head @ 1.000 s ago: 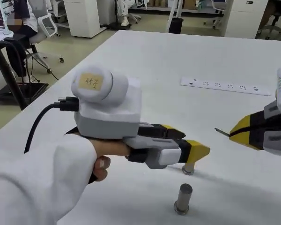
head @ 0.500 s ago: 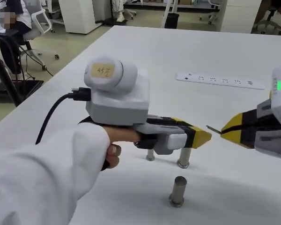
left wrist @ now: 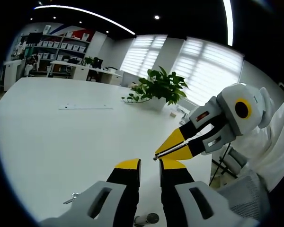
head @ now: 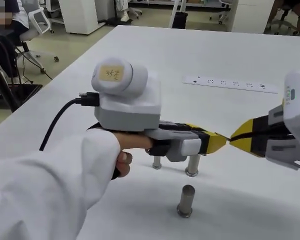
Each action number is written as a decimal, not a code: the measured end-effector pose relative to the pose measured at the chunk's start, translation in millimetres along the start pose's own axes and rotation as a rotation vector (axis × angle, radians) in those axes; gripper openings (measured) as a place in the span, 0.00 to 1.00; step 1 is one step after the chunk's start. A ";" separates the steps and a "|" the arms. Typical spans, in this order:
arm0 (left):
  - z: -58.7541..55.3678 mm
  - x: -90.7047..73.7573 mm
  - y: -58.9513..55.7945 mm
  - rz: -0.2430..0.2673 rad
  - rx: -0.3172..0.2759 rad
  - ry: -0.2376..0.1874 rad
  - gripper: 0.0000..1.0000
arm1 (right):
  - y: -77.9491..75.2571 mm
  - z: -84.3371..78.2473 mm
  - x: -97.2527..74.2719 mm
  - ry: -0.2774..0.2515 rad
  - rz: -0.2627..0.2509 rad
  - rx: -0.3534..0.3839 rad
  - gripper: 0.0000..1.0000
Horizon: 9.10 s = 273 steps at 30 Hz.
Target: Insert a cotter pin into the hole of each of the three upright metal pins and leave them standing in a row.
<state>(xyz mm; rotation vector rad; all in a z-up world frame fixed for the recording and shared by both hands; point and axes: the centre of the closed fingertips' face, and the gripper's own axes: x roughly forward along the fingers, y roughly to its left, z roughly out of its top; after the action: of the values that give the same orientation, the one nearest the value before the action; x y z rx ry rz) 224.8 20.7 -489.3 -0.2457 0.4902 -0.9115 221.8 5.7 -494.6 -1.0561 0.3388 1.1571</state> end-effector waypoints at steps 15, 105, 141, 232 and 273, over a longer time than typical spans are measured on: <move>3.3 2.5 -4.7 -0.016 0.000 -0.010 0.07 | 1.2 9.4 -3.1 -0.019 -0.005 -0.013 0.00; -25.7 -13.7 -22.2 -0.078 0.330 0.086 0.00 | 35.6 -6.5 3.1 -0.035 0.282 0.158 0.21; -31.7 -24.6 -45.2 -0.212 0.480 0.089 0.00 | 67.2 8.0 -1.8 -0.113 0.460 0.267 0.00; -89.2 -32.2 -4.3 -0.125 0.512 0.275 0.10 | 102.1 -18.7 26.1 0.052 0.449 0.288 0.00; -89.2 -31.1 -4.7 -0.140 0.522 0.294 0.10 | 102.2 12.0 53.0 -0.004 0.465 0.249 0.00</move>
<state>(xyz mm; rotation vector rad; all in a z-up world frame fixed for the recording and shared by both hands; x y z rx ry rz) 160.5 43.0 -555.0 0.3372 0.4905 -1.1859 152.0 47.5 -577.0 -0.7738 0.7336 1.4836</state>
